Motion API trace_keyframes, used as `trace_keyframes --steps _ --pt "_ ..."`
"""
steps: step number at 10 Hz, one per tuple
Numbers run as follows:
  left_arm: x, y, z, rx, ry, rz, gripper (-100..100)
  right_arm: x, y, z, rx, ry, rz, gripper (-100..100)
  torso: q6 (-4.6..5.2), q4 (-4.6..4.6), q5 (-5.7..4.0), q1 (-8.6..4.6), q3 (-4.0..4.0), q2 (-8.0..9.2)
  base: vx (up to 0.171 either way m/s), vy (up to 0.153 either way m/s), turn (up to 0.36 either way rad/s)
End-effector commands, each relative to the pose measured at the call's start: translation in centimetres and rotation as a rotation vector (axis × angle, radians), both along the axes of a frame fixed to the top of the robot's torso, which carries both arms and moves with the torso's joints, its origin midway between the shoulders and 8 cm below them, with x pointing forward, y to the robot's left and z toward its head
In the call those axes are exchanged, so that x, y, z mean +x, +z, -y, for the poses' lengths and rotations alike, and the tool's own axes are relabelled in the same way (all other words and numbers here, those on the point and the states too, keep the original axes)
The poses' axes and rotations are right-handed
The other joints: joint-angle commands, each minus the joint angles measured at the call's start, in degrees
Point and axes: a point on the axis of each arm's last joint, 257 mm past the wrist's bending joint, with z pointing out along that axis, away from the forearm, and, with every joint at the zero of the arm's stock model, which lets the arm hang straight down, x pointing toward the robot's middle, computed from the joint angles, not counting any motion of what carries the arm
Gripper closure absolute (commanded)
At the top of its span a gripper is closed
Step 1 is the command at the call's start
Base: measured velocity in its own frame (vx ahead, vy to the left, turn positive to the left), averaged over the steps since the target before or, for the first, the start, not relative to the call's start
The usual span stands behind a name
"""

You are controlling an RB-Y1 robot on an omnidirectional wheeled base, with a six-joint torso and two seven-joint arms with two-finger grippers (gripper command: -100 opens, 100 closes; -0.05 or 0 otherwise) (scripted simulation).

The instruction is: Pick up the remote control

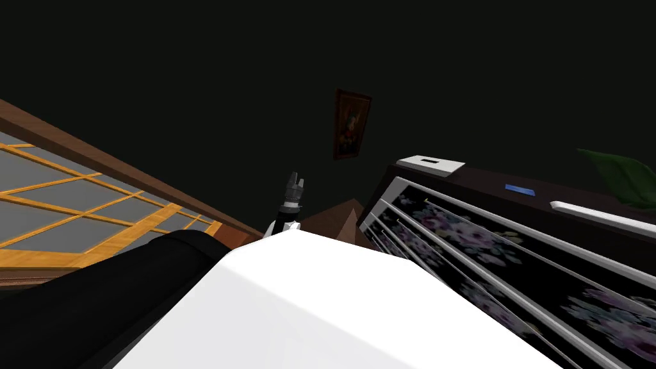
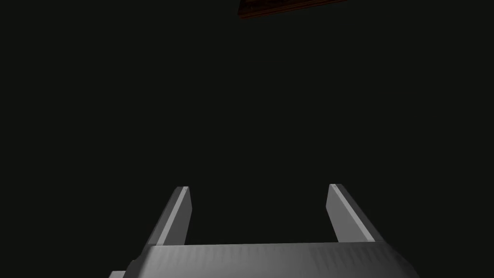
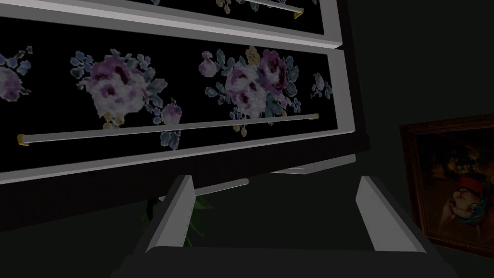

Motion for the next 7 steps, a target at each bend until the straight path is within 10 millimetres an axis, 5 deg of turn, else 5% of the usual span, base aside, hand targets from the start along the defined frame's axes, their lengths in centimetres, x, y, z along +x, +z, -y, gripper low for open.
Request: trace_keyframes --steps 1,7 --pt "0.0 0.0 0.0 0.000 0.000 0.000 0 -1.7 0.9 0.1 -0.035 0.019 -0.099 -100 0.00 0.00 0.00 0.00 0.00 0.00 0.058 -0.083 0.341" --pt "0.0 0.0 0.0 0.000 0.000 0.000 0 -6.1 4.5 0.5 -0.115 0.074 -0.375 -100 -0.07 -0.05 -0.08 -0.35 -0.10 -0.17 0.055 -0.113 0.275"
